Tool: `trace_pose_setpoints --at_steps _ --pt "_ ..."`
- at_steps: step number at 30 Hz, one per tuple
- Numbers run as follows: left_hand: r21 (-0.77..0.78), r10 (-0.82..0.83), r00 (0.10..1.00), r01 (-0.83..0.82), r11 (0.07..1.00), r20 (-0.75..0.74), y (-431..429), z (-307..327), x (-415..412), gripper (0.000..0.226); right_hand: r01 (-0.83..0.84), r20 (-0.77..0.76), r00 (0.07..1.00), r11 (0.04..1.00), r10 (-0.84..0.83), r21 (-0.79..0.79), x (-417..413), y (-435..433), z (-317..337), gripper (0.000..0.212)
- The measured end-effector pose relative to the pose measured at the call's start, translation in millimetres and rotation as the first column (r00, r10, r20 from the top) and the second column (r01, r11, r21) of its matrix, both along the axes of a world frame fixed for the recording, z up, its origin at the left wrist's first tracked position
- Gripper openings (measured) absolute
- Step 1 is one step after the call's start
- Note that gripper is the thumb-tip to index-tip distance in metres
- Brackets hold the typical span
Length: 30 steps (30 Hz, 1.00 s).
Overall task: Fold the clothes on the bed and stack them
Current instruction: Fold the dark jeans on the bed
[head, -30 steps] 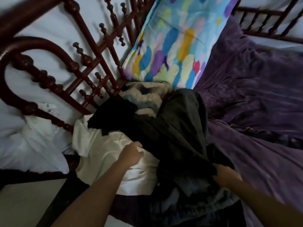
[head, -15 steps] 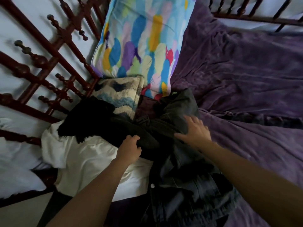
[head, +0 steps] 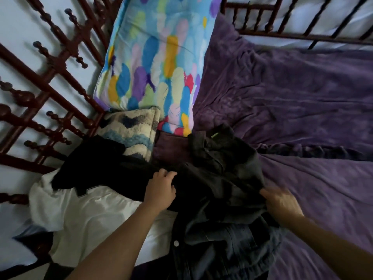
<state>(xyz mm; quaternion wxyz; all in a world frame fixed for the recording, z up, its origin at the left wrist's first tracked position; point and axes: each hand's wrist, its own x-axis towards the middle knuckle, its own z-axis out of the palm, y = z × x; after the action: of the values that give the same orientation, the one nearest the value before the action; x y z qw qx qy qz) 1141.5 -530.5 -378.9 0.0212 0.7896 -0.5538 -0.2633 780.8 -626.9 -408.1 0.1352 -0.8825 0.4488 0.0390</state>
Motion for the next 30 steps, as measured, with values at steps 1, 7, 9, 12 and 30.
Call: trace_pose_setpoints --at_steps 1,7,9,12,30 --pt "0.033 -0.101 0.994 0.100 0.994 0.031 -6.9 -2.1 -10.5 0.051 0.015 -0.073 0.997 0.997 -0.009 0.080 -15.5 11.9 -3.1 0.039" --pt "0.392 -0.392 0.920 0.358 0.847 0.005 -13.5 -23.7 -59.6 0.061 0.390 -0.371 0.894 0.845 -0.252 0.366 -16.0 -12.0 -11.1 0.031" --pt "0.430 -0.442 0.897 0.399 0.810 0.000 -5.4 -26.4 -65.0 0.054 0.498 -0.122 0.867 0.832 -0.483 0.243 6.3 -51.6 -8.0 0.026" --pt "0.345 -0.336 0.941 0.331 0.878 -0.049 1.4 -26.6 -66.4 0.043 0.554 0.022 0.820 0.804 -0.571 0.215 49.2 -114.1 -12.9 0.042" --pt "0.231 0.256 0.774 -0.146 0.962 -0.579 -135.4 -44.6 -89.5 0.023 0.099 0.253 0.683 0.430 -0.685 0.897 -9.9 -23.9 57.2 0.025"
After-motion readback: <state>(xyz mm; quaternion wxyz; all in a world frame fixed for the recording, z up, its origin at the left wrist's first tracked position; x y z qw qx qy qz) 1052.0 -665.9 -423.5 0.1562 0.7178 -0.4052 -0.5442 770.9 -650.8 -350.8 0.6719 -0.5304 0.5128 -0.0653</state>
